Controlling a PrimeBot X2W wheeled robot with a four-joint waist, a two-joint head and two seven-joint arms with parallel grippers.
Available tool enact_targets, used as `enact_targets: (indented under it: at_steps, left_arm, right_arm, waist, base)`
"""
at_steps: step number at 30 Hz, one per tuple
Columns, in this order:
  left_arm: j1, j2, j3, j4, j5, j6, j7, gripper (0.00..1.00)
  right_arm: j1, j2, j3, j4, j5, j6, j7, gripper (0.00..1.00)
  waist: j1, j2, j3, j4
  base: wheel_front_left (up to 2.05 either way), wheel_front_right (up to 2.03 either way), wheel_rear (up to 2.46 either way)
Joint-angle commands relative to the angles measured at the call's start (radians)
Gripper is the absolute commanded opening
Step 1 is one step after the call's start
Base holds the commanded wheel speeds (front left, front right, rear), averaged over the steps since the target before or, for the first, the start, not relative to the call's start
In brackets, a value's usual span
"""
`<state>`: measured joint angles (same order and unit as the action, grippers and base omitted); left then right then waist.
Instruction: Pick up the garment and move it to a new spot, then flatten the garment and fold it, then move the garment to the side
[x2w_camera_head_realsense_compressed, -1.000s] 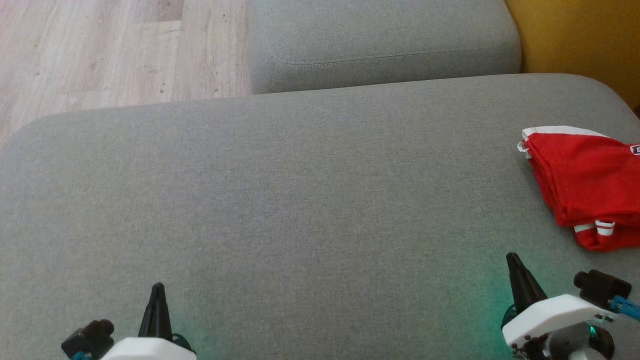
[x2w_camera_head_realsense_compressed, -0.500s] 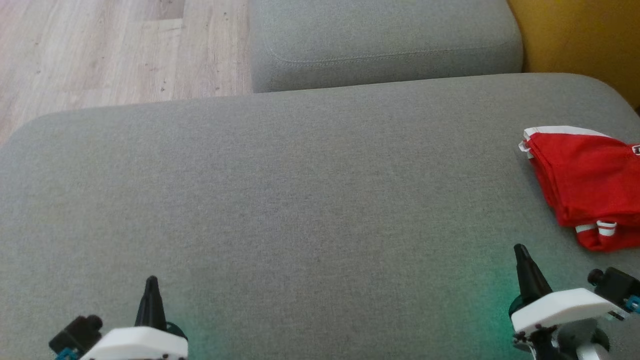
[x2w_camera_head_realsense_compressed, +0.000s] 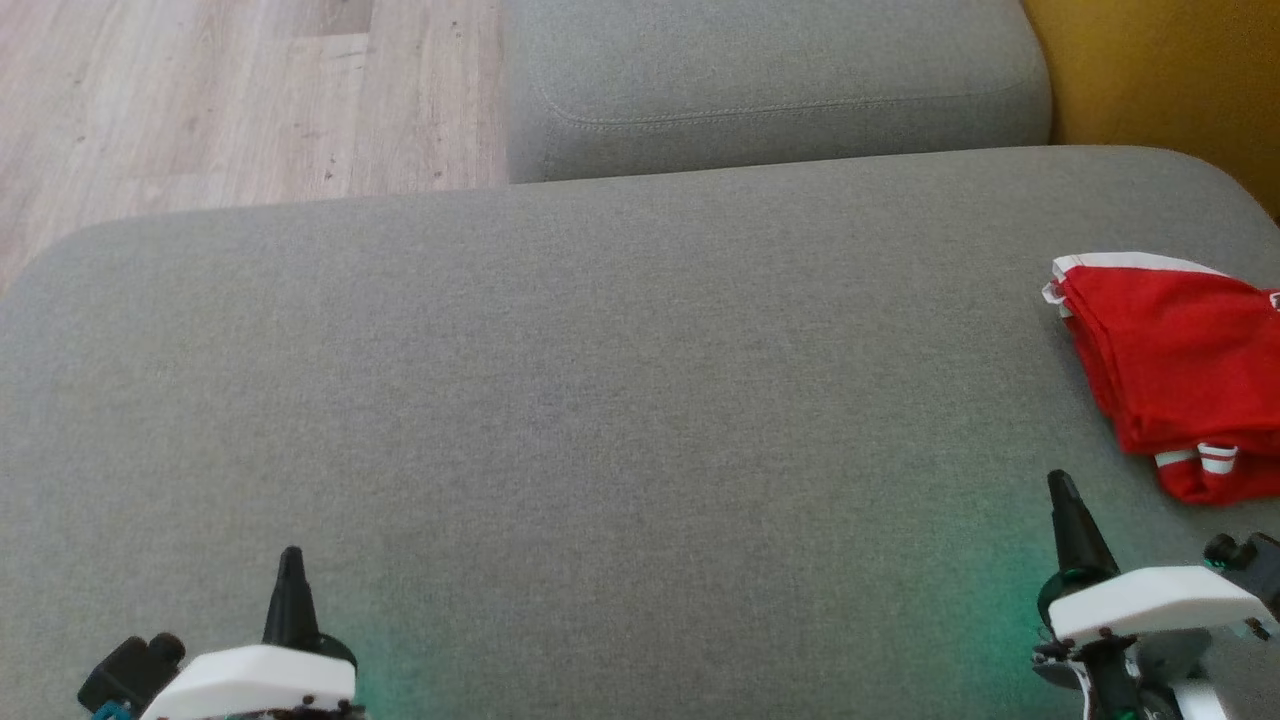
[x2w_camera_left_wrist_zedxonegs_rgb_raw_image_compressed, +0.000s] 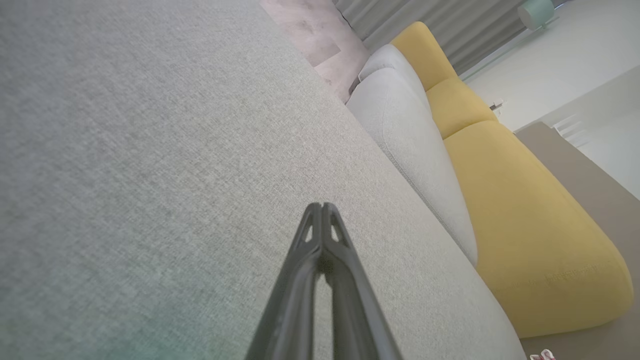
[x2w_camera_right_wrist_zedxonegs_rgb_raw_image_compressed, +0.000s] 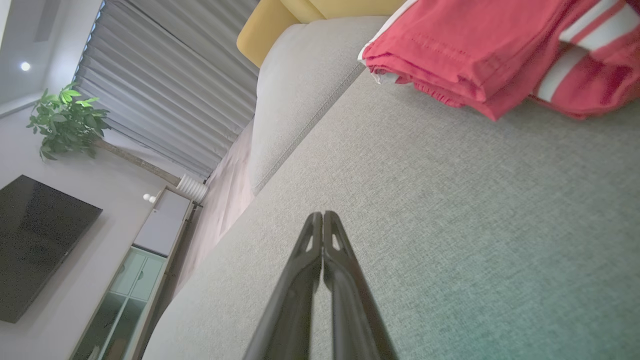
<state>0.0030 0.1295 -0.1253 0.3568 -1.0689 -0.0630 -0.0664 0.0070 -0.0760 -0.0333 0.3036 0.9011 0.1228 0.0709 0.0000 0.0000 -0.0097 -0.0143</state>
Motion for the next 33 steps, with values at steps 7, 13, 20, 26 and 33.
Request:
enact_targets:
  at_steps: [7,13,20,26,33]
  left_arm:
    - [-0.065,-0.006,0.053,-0.041,-0.065,-0.014,0.019,0.0]
    - [-0.07,-0.014,0.073,-0.049,-0.116,-0.019,0.037,0.0]
    - [-0.076,-0.023,0.096,-0.058,-0.175,-0.026,0.057,0.0]
    - [-0.081,-0.031,0.117,-0.065,-0.226,-0.032,0.074,0.0]
    - [-0.087,-0.04,0.14,-0.074,-0.286,-0.039,0.095,0.0]
  right_arm:
    - [-0.059,0.001,-0.004,-0.038,0.087,0.004,0.007,0.0]
    - [-0.065,0.004,-0.012,-0.04,0.154,0.005,0.011,0.0]
    - [-0.072,0.007,-0.022,-0.043,0.232,0.005,0.015,0.0]
    - [-0.078,0.01,-0.03,-0.045,0.298,0.006,0.019,0.0]
    - [-0.085,0.013,-0.04,-0.048,0.376,0.006,0.024,0.0]
  waist:
    - [0.0,0.0,0.001,0.002]
    - [0.0,0.0,0.003,0.003]
    - [0.0,0.0,0.004,0.004]
    - [0.0,0.0,0.005,0.006]
    - [0.0,0.0,0.007,0.007]
  base:
    - [0.0,0.0,0.0]
    - [0.0,0.0,0.0]
    - [0.0,0.0,0.0]
    - [0.0,0.0,0.0]
    - [0.0,0.0,0.0]
